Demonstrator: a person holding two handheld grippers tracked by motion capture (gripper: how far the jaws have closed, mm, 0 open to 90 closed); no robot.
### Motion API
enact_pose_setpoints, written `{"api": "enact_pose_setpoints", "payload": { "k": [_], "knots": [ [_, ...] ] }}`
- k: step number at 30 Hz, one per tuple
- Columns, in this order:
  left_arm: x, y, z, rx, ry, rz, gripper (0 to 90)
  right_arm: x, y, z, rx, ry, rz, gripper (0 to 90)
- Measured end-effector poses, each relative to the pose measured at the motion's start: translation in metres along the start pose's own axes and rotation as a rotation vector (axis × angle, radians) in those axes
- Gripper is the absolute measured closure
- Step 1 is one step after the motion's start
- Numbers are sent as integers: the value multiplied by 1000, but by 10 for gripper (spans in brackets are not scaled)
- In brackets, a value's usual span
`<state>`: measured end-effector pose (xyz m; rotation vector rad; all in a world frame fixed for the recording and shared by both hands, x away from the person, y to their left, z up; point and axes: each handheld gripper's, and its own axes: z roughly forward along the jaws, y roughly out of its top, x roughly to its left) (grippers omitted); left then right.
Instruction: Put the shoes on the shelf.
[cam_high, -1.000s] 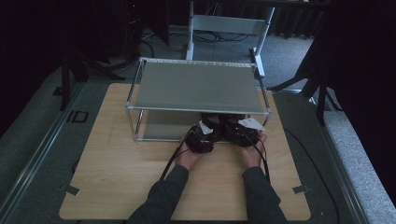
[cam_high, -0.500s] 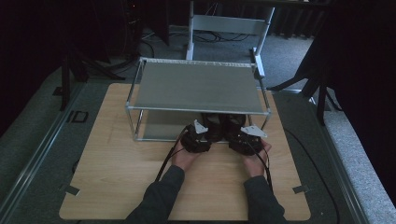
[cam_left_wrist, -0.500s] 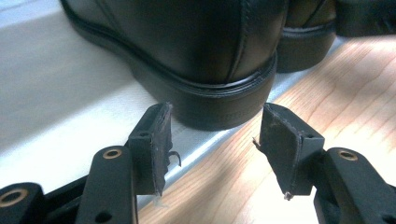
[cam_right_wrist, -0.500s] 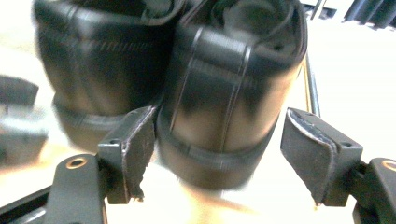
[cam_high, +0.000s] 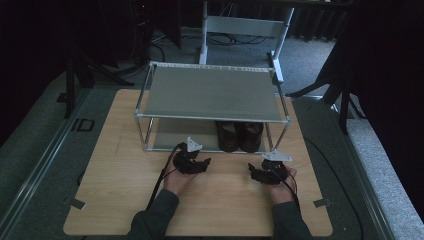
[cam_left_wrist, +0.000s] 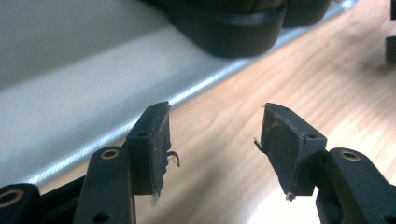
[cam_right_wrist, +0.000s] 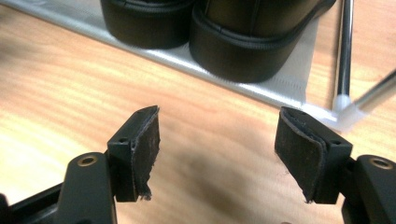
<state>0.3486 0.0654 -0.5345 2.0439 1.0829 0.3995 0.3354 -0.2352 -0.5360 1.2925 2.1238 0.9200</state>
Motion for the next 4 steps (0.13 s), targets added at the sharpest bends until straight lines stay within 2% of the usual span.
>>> {"api": "enact_pose_setpoints", "payload": {
  "k": [4],
  "knots": [
    [5,-19,-12,22,16,6,422,-1,-5,-9,24,9,-16,304]
  ]
}}
